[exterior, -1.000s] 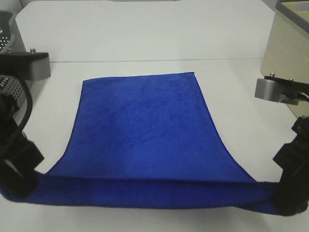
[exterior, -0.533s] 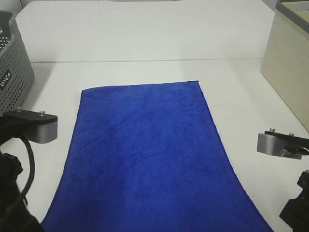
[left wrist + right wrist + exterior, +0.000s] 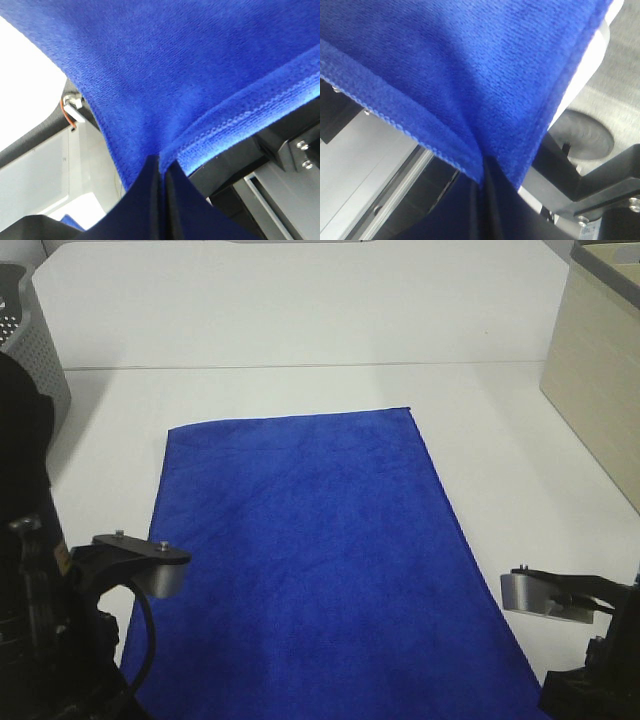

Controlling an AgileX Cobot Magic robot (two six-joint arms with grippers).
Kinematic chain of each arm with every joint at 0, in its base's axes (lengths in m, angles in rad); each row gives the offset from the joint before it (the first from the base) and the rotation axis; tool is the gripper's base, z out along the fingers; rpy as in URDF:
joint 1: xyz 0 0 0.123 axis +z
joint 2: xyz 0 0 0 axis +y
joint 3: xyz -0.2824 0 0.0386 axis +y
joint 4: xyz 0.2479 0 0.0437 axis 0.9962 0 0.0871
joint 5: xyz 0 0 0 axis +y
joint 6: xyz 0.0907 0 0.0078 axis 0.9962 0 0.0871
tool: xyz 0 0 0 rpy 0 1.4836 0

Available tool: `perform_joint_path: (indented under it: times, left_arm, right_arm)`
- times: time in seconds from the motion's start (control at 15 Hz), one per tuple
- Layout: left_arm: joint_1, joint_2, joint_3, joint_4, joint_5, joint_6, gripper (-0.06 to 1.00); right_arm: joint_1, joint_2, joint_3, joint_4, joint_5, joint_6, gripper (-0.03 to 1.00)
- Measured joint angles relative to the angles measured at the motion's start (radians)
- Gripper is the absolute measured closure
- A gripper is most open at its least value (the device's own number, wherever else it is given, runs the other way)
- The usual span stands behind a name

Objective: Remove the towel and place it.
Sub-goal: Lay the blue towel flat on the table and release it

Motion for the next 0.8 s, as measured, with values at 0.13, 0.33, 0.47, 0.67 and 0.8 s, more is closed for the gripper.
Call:
perform_joint_path:
  times: [0.13, 0.33, 0.47, 0.67, 0.8]
  left_arm:
    - [0.0, 0.071, -0.019, -0.008, -0.006, 0.044, 0.94]
    - [0.0, 0.158, -0.06, -0.007, -0.001, 0.082, 0.94]
    - [0.0, 0.192, -0.078, -0.006, 0.012, 0.088, 0.94]
    - [0.0, 0.202, -0.085, -0.006, 0.012, 0.089, 0.94]
    - [0.0, 0.202, -0.108, -0.006, 0.014, 0.089, 0.94]
  right_arm:
    - [0.0, 0.062, 0.0, 0.0, -0.002, -0.007, 0.95]
    - [0.0, 0.132, -0.001, -0.008, -0.019, -0.009, 0.95]
    - [0.0, 0.161, -0.001, -0.009, -0.046, -0.01, 0.95]
    - [0.0, 0.193, -0.001, -0.013, -0.078, -0.01, 0.95]
    - [0.0, 0.209, -0.002, -0.02, -0.099, -0.01, 0.95]
